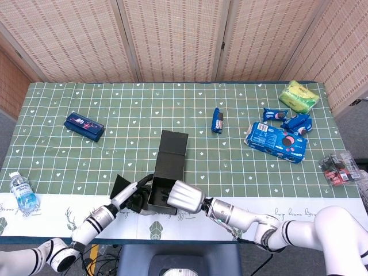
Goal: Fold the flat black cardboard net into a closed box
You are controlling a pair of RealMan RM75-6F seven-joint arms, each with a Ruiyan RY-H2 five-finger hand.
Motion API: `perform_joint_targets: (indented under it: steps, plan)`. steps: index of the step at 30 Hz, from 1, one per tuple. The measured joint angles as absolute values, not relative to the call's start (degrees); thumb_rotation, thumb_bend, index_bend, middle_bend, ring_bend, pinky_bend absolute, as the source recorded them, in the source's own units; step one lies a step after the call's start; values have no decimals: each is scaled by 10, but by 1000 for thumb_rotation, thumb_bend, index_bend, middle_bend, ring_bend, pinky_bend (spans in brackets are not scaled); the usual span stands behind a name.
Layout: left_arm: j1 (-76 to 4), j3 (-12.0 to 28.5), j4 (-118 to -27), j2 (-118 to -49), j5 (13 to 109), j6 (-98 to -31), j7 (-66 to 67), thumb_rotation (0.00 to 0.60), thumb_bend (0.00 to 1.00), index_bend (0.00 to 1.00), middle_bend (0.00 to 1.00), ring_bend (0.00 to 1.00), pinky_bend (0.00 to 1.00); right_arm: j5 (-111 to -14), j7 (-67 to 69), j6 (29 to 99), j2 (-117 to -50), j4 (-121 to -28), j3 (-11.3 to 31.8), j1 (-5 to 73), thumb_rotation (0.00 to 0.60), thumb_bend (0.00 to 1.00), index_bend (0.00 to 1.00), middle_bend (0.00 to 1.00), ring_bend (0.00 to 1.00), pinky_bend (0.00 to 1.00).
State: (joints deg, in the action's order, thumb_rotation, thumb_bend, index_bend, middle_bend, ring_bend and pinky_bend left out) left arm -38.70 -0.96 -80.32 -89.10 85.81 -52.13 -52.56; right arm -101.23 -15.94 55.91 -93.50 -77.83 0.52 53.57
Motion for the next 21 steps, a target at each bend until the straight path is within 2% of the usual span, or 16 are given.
perform_joint_targets:
  steps: [4,8,12,21]
  plan:
    - [-384,-4,-812,-890,846,-522,-500,600,109,69,117,482,656,-998,-171,569,-923,-798,18,528,600,288,201,168,662,839]
    - [-374,1,-829,-882,835,-531,-465,600,109,69,118,345,640,-978,-178,593,-912,-820,23,504,600,285,181,159,654,839]
    - [-364,-1,-850,-869,830,-541,-425,600,109,69,118,179,558,-954,-179,613,-898,-851,21,472,600,285,172,158,654,839]
    - [-343,-7,-899,-840,835,-570,-342,600,108,69,92,43,410,-904,-172,637,-873,-903,-1,410,600,240,100,150,645,839]
